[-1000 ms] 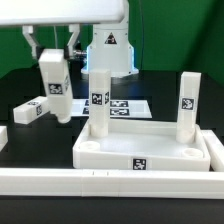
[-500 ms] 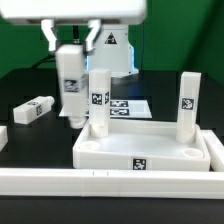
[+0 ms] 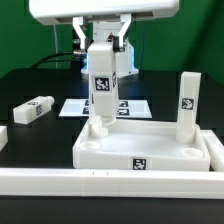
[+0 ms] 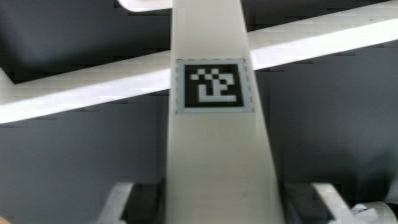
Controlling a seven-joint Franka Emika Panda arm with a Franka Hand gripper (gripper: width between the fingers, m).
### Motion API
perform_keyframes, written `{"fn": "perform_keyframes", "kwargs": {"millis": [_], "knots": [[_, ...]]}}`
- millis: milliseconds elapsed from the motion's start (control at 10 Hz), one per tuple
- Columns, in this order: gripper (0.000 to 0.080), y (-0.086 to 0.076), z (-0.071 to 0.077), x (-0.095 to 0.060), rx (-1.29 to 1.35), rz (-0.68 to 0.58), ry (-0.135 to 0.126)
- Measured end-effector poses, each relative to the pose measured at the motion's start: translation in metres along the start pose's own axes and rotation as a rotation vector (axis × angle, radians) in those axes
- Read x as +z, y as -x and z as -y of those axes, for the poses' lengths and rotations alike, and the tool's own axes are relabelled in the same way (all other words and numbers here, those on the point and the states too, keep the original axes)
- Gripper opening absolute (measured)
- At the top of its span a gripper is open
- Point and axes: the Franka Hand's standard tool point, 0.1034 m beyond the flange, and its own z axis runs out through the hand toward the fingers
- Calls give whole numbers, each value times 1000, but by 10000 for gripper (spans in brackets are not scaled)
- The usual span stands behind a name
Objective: Assemble desk
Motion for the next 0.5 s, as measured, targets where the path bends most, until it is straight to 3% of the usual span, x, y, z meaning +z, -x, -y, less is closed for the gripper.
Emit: {"fn": "perform_keyframes", "kwargs": {"millis": [100,200,500], "knots": [[290,0,1,0,-2,0,-1],[290,2,15,0,11,-9,-10],[290,15,79,4,33,-1,-51]]}}
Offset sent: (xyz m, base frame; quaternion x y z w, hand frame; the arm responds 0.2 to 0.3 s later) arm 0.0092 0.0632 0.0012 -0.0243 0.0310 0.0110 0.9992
